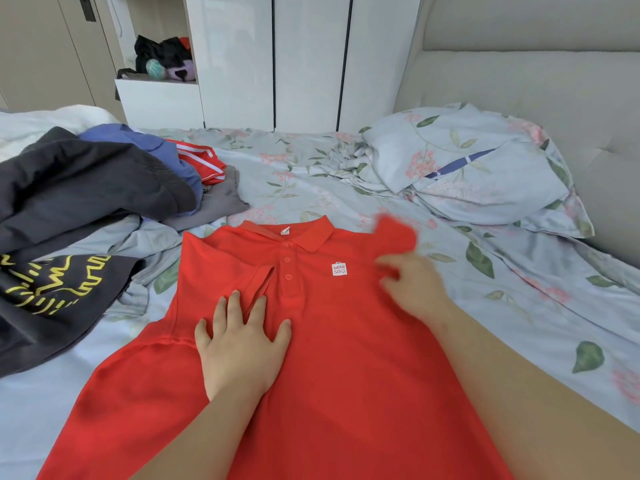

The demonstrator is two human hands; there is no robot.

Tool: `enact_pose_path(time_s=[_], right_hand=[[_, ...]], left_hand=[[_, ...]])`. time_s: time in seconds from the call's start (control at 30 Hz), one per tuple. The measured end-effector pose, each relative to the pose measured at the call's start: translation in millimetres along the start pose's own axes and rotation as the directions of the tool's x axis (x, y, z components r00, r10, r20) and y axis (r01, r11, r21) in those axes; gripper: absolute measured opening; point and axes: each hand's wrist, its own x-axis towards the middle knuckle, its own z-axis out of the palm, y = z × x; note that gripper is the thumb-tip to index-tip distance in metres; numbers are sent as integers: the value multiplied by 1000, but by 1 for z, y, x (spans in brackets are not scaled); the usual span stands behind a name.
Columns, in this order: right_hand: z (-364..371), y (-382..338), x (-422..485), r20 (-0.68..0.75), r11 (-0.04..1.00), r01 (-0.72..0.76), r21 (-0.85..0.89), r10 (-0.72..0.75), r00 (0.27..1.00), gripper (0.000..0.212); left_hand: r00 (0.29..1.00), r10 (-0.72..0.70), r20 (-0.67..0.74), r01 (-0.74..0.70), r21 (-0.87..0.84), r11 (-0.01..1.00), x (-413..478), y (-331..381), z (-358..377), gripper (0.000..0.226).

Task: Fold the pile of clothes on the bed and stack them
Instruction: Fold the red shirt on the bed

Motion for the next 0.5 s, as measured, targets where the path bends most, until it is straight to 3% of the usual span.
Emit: enact_pose_path(time_s=[0.03,0.07,0.13,0.23,0.4,0.5], right_hand=[[5,-5,-6,196,999,-6,31,0,981,42],[8,-9,-12,288,995,-48,92,19,957,46],[10,-9,-24,181,978,-103,179,71,981,43],[1,5,-37,-10,981,-140,134,142,990,34],[-16,34,-53,256,910,-326,257,261,931,29],[-21,52,-53,289,811,-436,390,341,894,15]], left_hand=[[1000,0,-4,0,-3,1000,0,0,-1,64],[1000,2,-9,-2,-9,1000,-1,0,0,64],[1000,7,-11,-7,-17,1000,-1,-1,1,63],[1000,14,3,-14,-21,1000,0,-1,1,62],[1000,26,-9,-26,23,999,0,0,2,56],[948,217,-233,-219,16,975,5,10,1,51]])
